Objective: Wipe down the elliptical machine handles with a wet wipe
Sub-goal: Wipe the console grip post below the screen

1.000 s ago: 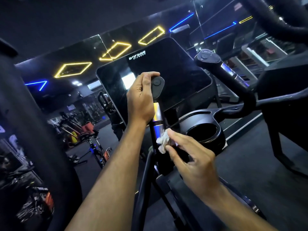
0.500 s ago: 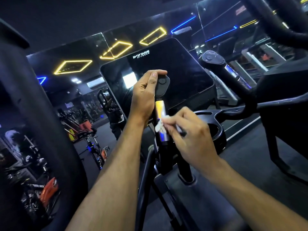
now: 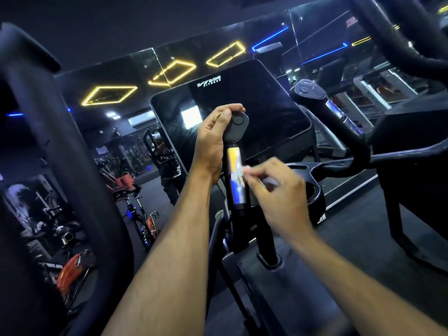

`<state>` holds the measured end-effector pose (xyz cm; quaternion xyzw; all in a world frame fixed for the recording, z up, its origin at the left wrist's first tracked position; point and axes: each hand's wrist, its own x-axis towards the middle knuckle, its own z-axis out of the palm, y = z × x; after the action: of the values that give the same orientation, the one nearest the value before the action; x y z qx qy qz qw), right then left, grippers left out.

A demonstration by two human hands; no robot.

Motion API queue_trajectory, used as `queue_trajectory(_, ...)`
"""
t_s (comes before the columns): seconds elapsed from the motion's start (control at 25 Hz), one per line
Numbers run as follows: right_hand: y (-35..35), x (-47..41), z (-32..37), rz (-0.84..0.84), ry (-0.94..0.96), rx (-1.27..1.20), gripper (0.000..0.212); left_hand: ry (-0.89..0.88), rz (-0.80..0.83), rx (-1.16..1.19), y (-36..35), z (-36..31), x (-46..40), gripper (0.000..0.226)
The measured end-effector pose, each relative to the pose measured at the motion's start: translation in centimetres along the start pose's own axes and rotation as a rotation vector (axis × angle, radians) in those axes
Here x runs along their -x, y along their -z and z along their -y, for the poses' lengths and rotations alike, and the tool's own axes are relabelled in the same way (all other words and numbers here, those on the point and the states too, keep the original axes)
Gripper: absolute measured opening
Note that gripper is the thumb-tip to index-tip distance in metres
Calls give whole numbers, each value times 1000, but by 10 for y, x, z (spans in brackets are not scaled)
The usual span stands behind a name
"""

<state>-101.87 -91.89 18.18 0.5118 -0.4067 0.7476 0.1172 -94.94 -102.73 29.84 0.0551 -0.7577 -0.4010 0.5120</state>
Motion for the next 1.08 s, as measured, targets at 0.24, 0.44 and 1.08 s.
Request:
queue_trajectory(0.24, -7, 9, -8, -30, -262, -319, 10, 3, -28, 1, -5, 2, 3, 27)
queue_trajectory(0.44, -36, -51, -13, -93, -684, -976, 7, 46, 57, 34, 7, -3, -3, 26)
queue_trajectory(1.08, -30, -30, -15, 11, -776, -1017, 14, 30, 57, 43, 8, 1, -7, 27)
